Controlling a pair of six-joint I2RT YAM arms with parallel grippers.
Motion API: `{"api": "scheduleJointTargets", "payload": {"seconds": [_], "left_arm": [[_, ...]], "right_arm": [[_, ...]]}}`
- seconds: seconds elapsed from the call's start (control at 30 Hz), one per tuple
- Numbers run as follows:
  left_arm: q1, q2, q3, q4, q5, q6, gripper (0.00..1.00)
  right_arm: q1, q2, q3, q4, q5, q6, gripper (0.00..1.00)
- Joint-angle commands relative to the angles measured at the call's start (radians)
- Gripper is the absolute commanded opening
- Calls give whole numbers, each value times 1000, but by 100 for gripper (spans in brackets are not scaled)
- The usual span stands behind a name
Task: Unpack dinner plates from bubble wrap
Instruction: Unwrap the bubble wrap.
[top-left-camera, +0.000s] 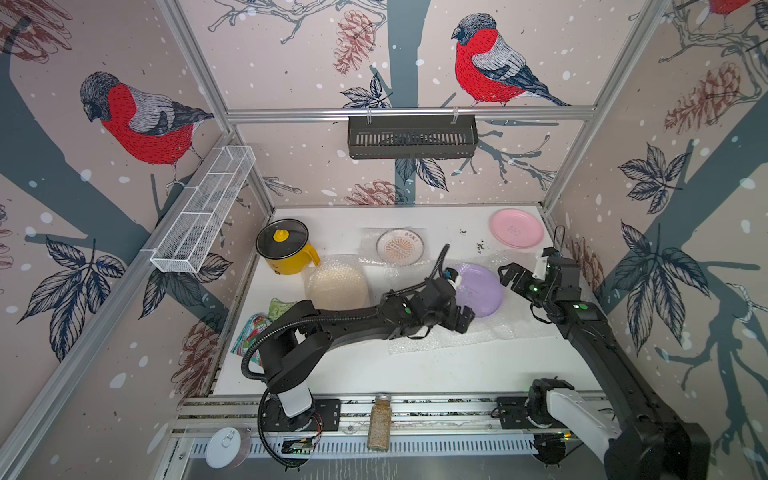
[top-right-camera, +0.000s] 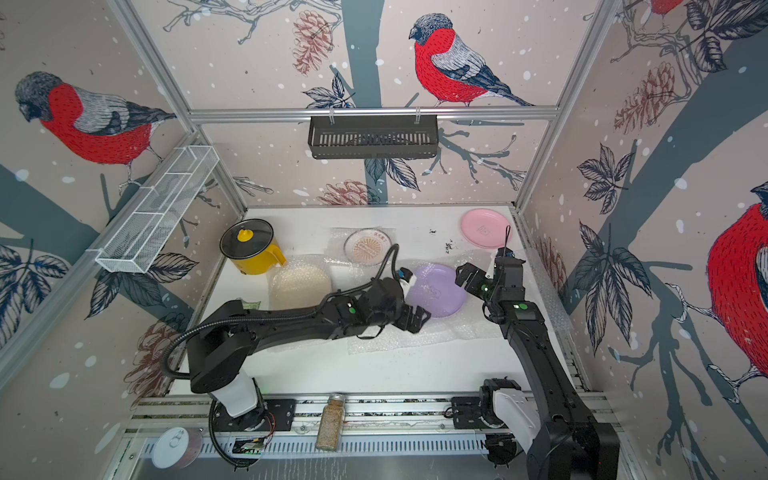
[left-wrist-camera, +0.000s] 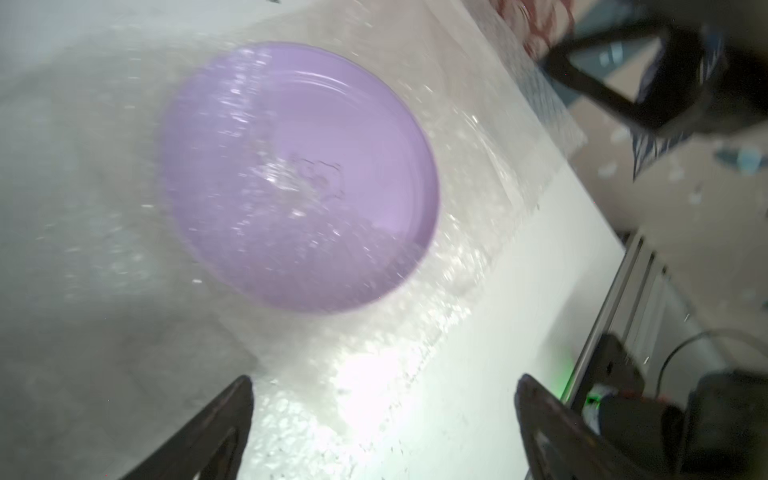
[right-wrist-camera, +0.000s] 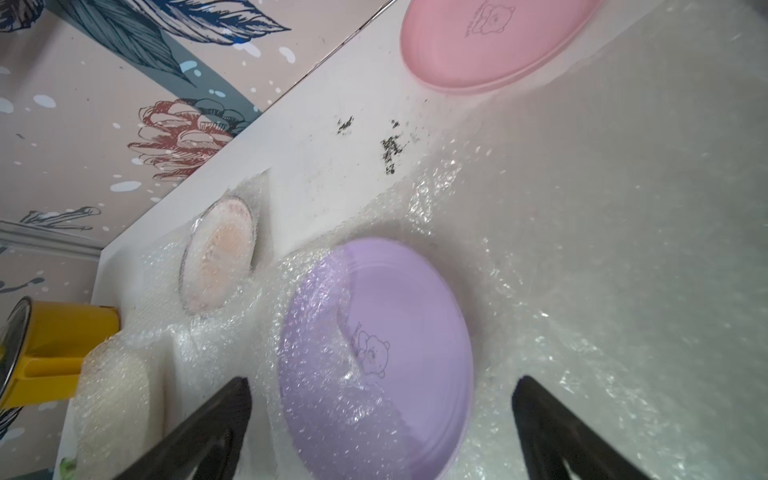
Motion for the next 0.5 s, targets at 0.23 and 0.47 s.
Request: {"api": "scheduleJointTargets", "payload": {"seconds": [0.23,0.47], "left_arm": [[-96,202,123,-34,-234,325,96],[-96,271,184,-59,-374,282,84]], "right_arm": [[-14,-37,-58,-7,-126,-27,99],[-17,-102,-117,21,-132,-9,99]]}}
